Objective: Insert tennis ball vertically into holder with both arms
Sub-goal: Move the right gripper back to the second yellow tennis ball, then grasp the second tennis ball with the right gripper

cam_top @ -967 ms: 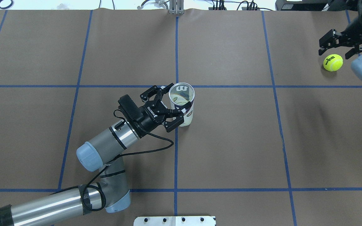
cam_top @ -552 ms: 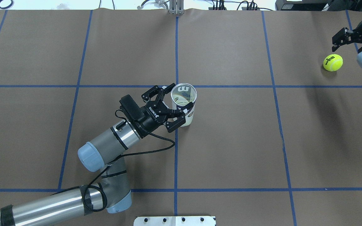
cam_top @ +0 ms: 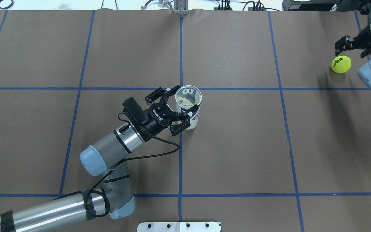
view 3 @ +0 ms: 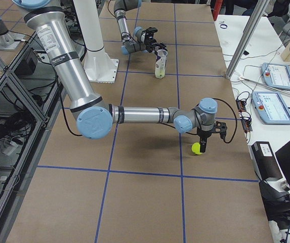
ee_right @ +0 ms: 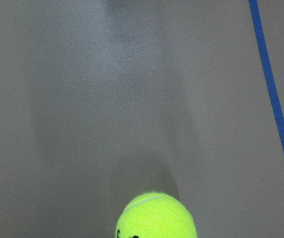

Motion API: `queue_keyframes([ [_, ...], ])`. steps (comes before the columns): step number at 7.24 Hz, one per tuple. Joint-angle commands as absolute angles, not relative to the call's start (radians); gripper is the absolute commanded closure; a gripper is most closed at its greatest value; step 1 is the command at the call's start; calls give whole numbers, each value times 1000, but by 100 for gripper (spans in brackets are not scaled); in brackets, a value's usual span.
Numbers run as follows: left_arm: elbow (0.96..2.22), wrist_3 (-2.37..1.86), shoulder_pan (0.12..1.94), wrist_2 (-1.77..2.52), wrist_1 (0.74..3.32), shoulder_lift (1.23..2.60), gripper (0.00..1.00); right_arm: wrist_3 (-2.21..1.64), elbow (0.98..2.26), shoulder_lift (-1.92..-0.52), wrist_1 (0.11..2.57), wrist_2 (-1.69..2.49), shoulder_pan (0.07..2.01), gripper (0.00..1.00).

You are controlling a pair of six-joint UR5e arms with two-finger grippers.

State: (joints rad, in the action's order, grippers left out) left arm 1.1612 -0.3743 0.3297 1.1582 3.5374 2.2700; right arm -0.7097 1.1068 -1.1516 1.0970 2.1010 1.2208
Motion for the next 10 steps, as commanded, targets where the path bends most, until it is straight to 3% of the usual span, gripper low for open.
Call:
queue_keyframes([
  [1, 1161, -374, 330, 1158, 3537, 2269, 9, -783, 1066, -1150, 1016, 2085, 1189, 1],
  [4, 1161, -374, 330, 1158, 3537, 2269, 9, -816, 1016, -1152, 953, 2085, 1170, 1],
  [5, 1160, -374, 330, 1158, 3537, 2267, 9, -816, 1011, -1151, 953, 2083, 1170, 6],
  [7, 1161, -374, 330, 1158, 3537, 2269, 9, -815, 1000, -1150, 953, 2075, 1170, 48],
  [8, 1161, -374, 330, 1158, 3537, 2269, 10, -813, 1003, -1157, 951, 2077, 1170, 81],
  [9, 1161, -374, 330, 1158, 3537, 2269, 9, -818, 1021, -1152, 953, 2079, 1172, 100],
  [10, 1161, -374, 330, 1158, 3537, 2269, 9, -828, 1113, -1154, 975, 2091, 1180, 100],
])
